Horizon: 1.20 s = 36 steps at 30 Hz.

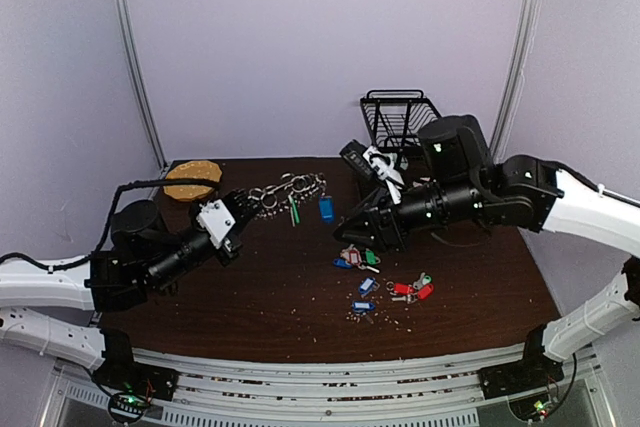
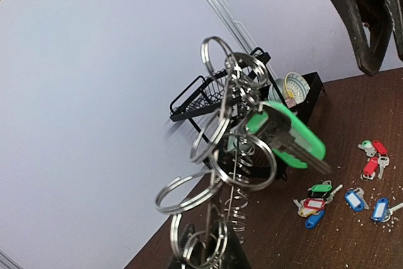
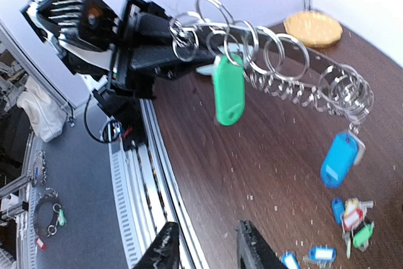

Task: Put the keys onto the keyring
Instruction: Pass from the right arm to the left, then adjust the keyring at the key storage ring.

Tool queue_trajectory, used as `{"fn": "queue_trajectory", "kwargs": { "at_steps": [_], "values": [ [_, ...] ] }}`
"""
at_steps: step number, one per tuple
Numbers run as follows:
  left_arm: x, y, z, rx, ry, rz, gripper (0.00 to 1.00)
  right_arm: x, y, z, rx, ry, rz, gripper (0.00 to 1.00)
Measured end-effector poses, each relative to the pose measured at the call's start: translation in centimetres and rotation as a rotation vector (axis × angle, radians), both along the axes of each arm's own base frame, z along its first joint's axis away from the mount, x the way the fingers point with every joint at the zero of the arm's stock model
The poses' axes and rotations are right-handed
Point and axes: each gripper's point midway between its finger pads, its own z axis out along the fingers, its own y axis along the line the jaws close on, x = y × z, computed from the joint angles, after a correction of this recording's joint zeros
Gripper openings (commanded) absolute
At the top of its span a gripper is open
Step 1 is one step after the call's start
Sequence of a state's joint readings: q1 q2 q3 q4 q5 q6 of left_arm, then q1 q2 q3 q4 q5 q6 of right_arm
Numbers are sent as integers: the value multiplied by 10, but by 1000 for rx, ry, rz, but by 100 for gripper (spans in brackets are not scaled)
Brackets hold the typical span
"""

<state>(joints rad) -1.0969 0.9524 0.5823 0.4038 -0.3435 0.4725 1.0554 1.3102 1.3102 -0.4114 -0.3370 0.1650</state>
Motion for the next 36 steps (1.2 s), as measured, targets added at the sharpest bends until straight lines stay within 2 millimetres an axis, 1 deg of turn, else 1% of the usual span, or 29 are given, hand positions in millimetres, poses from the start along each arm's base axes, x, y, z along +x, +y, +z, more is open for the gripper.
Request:
{"fn": "queue_trajectory", "kwargs": {
  "at_steps": [1, 2, 5, 8, 12, 14, 16, 18, 21, 24, 26, 28, 31, 36],
  "values": [
    [-1, 1, 4, -12, -5, -3, 0, -1, 0, 1, 28, -13, 4, 24],
    [-1, 2, 8, -27, -11, -4, 0, -1, 3, 5, 92, -43, 14, 23],
    [-4, 5, 20, -67, -30, -8, 0, 1, 12, 19, 215, -92, 21, 22],
    [-5, 6, 29, -103, -45, -11, 0, 1, 23, 42, 349, -150, 41, 25],
    [-6, 5, 31, -105, -57, -15, 0, -2, 31, 78, 475, -238, 83, 25],
    [-7, 5, 33, -100, -72, -14, 0, 0, 38, 98, 505, -282, 93, 34],
    [-8, 4, 35, -86, -99, -10, 0, 4, 44, 116, 519, -317, 91, 37],
    [-9, 4, 39, -63, -140, -7, 0, 7, 48, 125, 521, -351, 89, 40],
    [-12, 1, 41, -16, -203, -2, 0, 7, 51, 122, 503, -385, 108, 41],
    [-13, -3, 37, 46, -244, 5, 0, 9, 58, 115, 463, -411, 132, 37],
    [-12, -3, 34, 75, -260, 15, 0, 12, 65, 109, 432, -421, 143, 28],
    [-10, -2, 33, 95, -273, 29, 0, 13, 71, 97, 394, -417, 162, 19],
    [-5, 0, 28, 136, -280, 62, 0, 13, 73, 82, 349, -402, 180, 14],
    [0, 4, 25, 165, -282, 105, 0, 10, 68, 62, 284, -362, 188, 14]
  ]
}}
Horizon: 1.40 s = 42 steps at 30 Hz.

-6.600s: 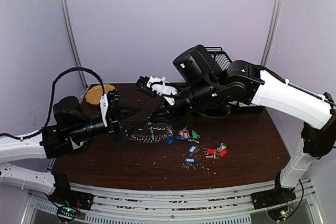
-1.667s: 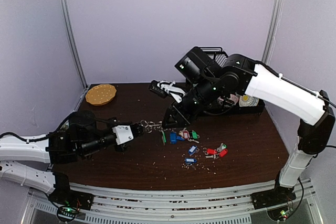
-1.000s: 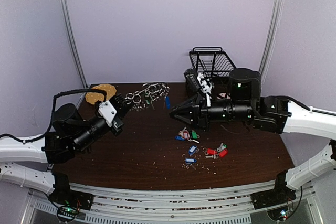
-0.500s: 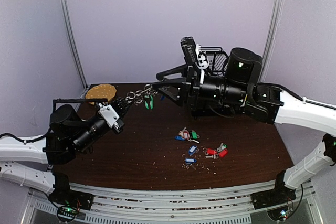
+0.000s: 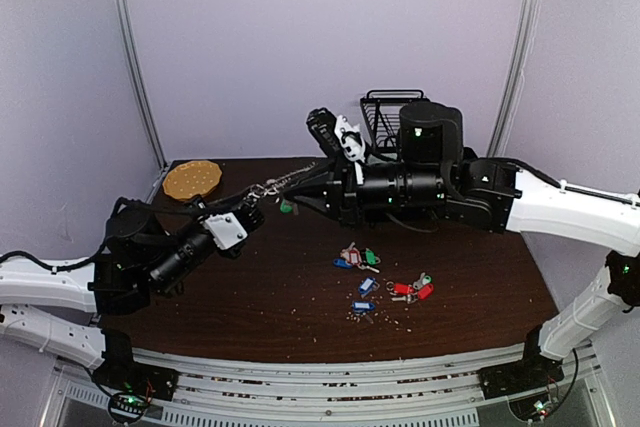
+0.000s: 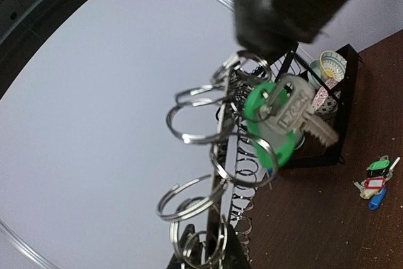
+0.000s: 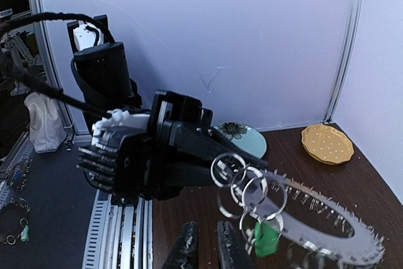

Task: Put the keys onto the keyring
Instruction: Adjust the keyring at the key storage ring.

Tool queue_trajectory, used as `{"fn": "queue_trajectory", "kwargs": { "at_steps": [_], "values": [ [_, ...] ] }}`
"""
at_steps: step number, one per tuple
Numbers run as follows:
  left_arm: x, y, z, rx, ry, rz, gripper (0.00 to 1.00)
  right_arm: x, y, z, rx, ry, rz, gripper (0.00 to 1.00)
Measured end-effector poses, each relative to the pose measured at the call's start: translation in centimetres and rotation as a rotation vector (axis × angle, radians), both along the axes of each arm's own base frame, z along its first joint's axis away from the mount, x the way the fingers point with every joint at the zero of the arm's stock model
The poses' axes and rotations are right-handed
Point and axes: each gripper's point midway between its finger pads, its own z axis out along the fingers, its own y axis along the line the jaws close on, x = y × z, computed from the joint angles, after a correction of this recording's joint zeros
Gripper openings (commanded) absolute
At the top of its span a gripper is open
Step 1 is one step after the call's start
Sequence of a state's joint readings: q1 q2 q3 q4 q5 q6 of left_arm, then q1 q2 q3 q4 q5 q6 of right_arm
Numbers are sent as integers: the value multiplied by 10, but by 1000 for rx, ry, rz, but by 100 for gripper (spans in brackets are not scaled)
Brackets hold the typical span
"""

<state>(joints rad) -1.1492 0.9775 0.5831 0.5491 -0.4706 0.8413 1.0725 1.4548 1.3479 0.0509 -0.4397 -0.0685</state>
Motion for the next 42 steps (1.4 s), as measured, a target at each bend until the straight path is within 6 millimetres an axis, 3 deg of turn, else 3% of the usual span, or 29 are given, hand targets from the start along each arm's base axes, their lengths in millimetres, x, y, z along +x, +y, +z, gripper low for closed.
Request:
{"fn": "queue_trajectory", "kwargs": {
  "at_steps": [8, 14, 23, 29, 31, 38, 42],
  "values": [
    [7, 5, 8, -22, -6, 57, 0, -24, -9, -42, -116, 70, 75, 23],
    [5, 7, 13, -36, -14, 46, 0, -30, -25, -40, -59, 99, 67, 27],
    [-12, 15, 40, -81, -86, -14, 0, 7, -33, -23, 78, 103, -117, 31],
    [-18, 13, 36, -56, -78, -52, 0, 47, -57, -24, 66, 158, -243, 34],
    [-26, 10, 34, -60, -45, -117, 0, 51, -67, -21, 65, 166, -245, 35],
    [-45, -5, 40, -144, 143, -289, 0, 10, -77, 17, 117, 57, -66, 34],
    [-53, -7, 35, -209, 260, -353, 0, -12, -76, 26, 116, -41, 1, 34]
  ]
}}
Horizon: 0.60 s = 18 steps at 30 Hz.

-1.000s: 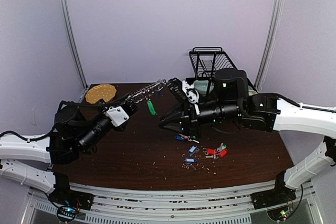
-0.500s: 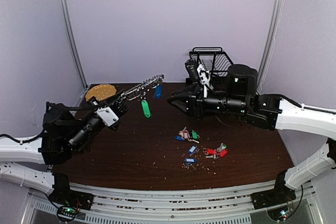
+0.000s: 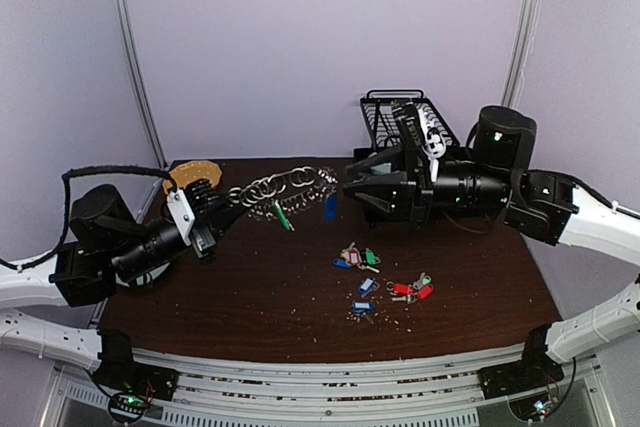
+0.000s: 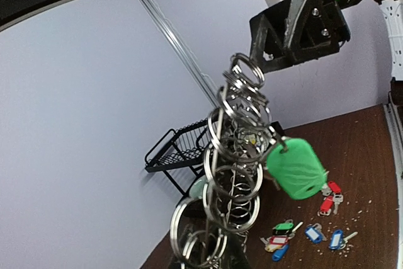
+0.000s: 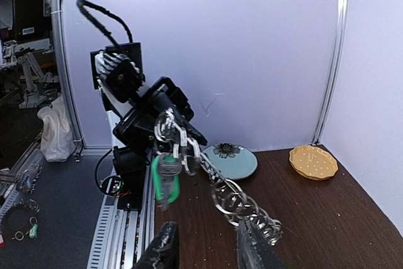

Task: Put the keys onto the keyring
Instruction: Adjust the keyring at the key storage ring, then pass from the left arm to the right

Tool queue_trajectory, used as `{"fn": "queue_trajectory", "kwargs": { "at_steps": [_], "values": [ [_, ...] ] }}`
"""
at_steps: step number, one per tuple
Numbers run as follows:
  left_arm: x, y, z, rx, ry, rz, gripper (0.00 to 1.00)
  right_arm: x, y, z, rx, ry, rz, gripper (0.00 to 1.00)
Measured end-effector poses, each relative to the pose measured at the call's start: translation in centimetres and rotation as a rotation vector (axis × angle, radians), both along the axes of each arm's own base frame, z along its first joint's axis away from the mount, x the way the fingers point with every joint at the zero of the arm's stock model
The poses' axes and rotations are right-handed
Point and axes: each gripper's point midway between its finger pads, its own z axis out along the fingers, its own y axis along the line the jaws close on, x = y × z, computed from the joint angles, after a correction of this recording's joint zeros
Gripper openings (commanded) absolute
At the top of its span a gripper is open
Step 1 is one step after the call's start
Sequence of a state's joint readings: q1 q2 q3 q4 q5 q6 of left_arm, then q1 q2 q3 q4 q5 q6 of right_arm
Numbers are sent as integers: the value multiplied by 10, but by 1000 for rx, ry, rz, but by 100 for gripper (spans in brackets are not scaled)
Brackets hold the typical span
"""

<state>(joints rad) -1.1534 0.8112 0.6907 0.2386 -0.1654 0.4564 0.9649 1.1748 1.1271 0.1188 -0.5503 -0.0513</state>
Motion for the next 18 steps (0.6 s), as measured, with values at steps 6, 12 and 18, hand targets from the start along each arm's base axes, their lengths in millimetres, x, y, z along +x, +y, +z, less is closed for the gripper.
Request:
{"fn": "queue_trajectory", "kwargs": {
  "at_steps": [6, 12, 18],
  "values": [
    [-7, 0, -5, -41, 109, -49, 0, -40, -1, 17, 16, -95, 59, 31],
    [-7, 6, -4, -68, 85, -37, 0, -31, 20, 14, 32, 69, 70, 22],
    [-4, 9, -8, -71, 2, -8, 0, -25, 33, -16, 122, 267, 87, 19]
  ]
}}
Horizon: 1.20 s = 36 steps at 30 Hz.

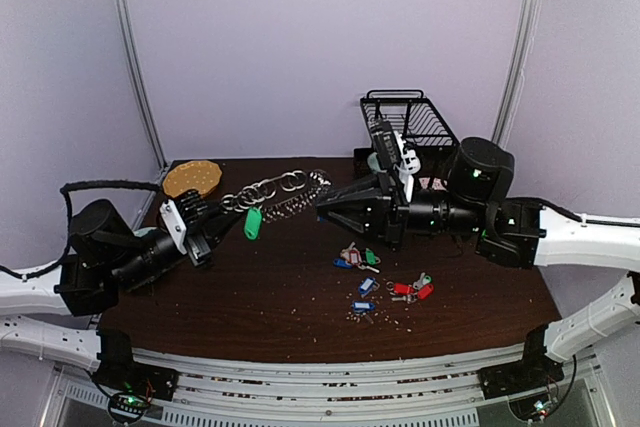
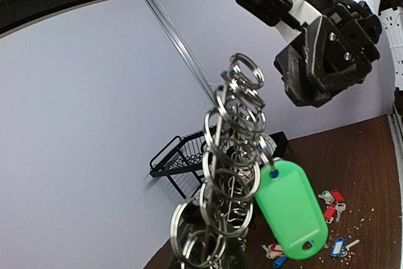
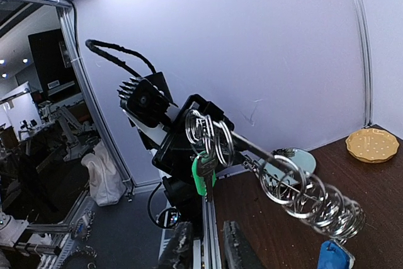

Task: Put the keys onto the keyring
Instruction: Pass from the left arm to the right

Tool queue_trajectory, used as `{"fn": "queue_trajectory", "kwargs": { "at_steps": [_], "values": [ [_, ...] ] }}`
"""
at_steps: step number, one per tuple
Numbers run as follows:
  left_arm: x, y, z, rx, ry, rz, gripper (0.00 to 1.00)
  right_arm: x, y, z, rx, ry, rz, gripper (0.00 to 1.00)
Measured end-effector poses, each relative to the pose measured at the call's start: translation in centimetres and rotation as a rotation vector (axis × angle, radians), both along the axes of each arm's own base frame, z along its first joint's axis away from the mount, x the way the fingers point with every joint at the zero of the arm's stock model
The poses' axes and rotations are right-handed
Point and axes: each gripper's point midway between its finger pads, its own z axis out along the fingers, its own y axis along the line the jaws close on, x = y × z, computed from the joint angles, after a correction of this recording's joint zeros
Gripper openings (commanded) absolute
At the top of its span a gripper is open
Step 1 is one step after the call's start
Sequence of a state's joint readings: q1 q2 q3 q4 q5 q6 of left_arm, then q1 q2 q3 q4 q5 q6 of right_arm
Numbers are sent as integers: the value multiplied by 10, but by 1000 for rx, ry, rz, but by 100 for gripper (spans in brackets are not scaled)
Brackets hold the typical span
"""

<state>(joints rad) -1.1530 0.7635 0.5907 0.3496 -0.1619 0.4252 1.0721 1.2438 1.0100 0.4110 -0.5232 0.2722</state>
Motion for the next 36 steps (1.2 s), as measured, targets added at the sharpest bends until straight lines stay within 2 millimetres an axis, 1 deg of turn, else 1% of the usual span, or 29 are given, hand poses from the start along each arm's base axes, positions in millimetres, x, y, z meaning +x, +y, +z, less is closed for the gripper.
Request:
{"fn": "queue_trajectory", "kwargs": {
  "at_steps": [2, 4, 8, 13, 17, 19, 21, 25, 26, 28, 36],
  "values": [
    [0, 1, 1, -3, -25, 8, 0, 0, 0, -8, 29, 35, -4, 19],
    [0, 2, 3, -6, -52, 14, 0, 1, 1, -8, 60, 51, -13, 21],
    [-2, 2, 6, -12, -99, 15, 0, 5, 8, 5, 128, 58, -13, 21],
    [-3, 2, 7, -9, -136, 16, 0, 9, 15, 17, 180, 45, -11, 17],
    [-3, 2, 8, -9, -149, 18, 0, 10, 17, 30, 209, 34, -7, 13],
    [-4, 3, 9, -12, -155, 18, 0, 10, 17, 33, 217, 33, -6, 9],
    [-3, 2, 9, -10, -158, 19, 0, 10, 17, 33, 219, 39, -4, 7],
    [-3, 2, 8, -5, -158, 20, 0, 11, 21, 32, 215, 44, 0, 8],
    [-3, 2, 8, -5, -158, 22, 0, 11, 21, 32, 215, 44, 0, 7],
    [-2, 2, 9, -6, -160, 27, 0, 11, 21, 33, 216, 44, 1, 0],
    [0, 4, 6, 0, -165, 47, 0, 11, 23, 30, 200, 40, -1, 0]
  ]
}}
